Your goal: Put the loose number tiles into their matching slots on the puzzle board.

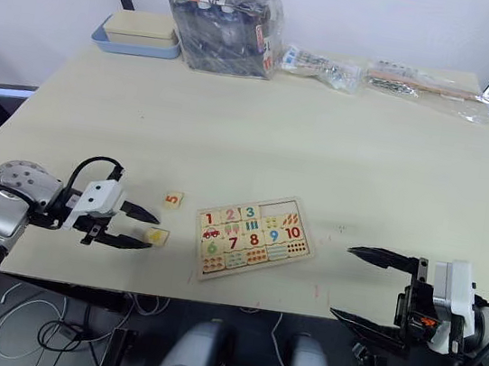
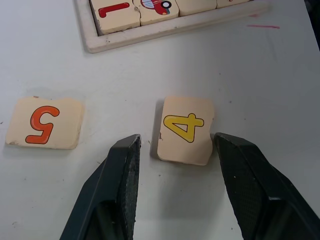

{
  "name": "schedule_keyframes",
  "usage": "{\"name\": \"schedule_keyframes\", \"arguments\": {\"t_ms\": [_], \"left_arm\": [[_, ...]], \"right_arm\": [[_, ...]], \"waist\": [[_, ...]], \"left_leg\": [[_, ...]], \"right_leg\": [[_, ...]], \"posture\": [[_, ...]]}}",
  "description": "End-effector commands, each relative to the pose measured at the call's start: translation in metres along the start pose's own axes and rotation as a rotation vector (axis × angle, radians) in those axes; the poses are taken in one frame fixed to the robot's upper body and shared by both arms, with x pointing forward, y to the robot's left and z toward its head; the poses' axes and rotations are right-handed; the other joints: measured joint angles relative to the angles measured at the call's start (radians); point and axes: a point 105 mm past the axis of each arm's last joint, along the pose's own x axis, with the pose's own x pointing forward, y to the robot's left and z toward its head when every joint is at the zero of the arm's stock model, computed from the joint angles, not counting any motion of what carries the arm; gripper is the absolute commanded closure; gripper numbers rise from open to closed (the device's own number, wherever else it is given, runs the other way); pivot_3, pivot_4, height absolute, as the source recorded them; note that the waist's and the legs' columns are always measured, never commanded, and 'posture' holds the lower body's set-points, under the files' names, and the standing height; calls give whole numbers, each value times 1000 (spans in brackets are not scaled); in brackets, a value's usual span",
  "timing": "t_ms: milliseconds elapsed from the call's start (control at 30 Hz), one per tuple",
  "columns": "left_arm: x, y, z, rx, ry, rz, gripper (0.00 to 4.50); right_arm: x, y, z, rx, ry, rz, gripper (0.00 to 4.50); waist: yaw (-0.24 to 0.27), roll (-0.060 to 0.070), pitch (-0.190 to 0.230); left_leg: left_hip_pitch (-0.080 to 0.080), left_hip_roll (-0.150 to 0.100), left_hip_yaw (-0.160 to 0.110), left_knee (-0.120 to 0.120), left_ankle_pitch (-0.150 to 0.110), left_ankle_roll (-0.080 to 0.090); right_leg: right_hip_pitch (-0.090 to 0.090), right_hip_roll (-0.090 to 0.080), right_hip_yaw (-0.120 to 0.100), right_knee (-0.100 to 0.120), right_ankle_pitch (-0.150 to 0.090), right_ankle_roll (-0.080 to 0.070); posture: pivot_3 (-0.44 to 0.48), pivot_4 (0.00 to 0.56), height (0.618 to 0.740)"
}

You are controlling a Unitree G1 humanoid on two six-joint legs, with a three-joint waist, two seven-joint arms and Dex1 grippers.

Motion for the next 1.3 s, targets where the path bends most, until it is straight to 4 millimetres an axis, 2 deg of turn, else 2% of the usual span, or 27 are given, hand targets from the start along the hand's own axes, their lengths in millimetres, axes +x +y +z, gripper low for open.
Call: {"name": "schedule_keyframes", "arguments": {"t_ms": [33, 100, 133, 200, 533, 700, 867, 1000, 1100, 1133, 1300], "left_arm": [[-2, -5, -4, -3, 11, -40, 1980], [-1, -7, -4, 0, 8, -45, 2515], [-2, -7, -3, 3, 5, -45, 2637], [-3, -8, 1, 9, -2, -46, 3476], [-23, -1, 41, 22, 16, 48, 3476], [-33, 4, 81, 15, 43, 116, 3476], [-37, 7, 117, -68, 74, 135, 3476], [-35, 13, 139, -123, 150, 181, 3476], [-29, 11, 151, -216, 174, 117, 3476], [-27, 16, 156, -215, 181, 140, 3476], [-8, 26, 184, -277, 209, 106, 3476]], "right_arm": [[2, 1, 6, -32, -15, 11, 0], [2, 1, 6, -32, -15, 11, 0], [1, 1, 6, -32, -15, 11, 0], [1, 1, 6, -34, -16, 9, 0], [3, -4, 7, -56, -30, -25, 0], [3, -9, 11, -78, -52, -74, 0], [-1, -12, 14, -95, -60, -109, 0], [-5, -13, 15, -106, -52, -136, 0], [-5, -12, 15, -110, -51, -148, 0], [-5, -12, 15, -111, -51, -151, 0], [-5, -10, 18, -122, -49, -171, 0]], "waist": [[0, 0, 0], [0, 0, 0], [0, 0, 0], [0, 0, 0], [1, 0, 0], [1, -1, 0], [2, -2, 1], [1, -2, 1], [-1, -2, 1], [-1, -2, 1], [1, -3, 2]], "left_leg": [[0, 0, 0, 0, 0, 0], [0, 0, 0, 0, 0, 0], [0, 0, 0, 0, 0, 0], [0, 0, 0, 0, 0, 0], [0, 0, 0, 0, 0, 0], [0, 0, 0, 0, 0, 0], [0, 0, -1, 1, 0, 0], [0, -2, -1, 1, 0, 0], [0, -2, -2, 2, 0, 0], [0, -3, -2, 2, 0, 0], [-1, -5, -4, 4, 0, 0]], "right_leg": [[0, 0, 0, 0, 0, 0], [0, 0, 0, 0, 0, 0], [0, 0, 0, 0, 0, 0], [0, 0, 0, 0, 0, 0], [0, 0, 0, 1, 0, 0], [0, 0, 0, 1, -2, 1], [0, 1, 1, 1, -3, 4], [0, 1, 2, 2, -4, 6], [1, 5, 6, 3, -5, 7], [1, 7, 9, 3, -5, 8], [2, 16, 19, 3, -6, 9]], "posture": [[0, 150, 740], [0, 150, 740], [0, 150, 740], [0, 150, 740], [0, 150, 740], [0, 150, 740], [0, 150, 740], [0, 150, 740], [0, 150, 740], [0, 150, 740], [0, 150, 740]]}}
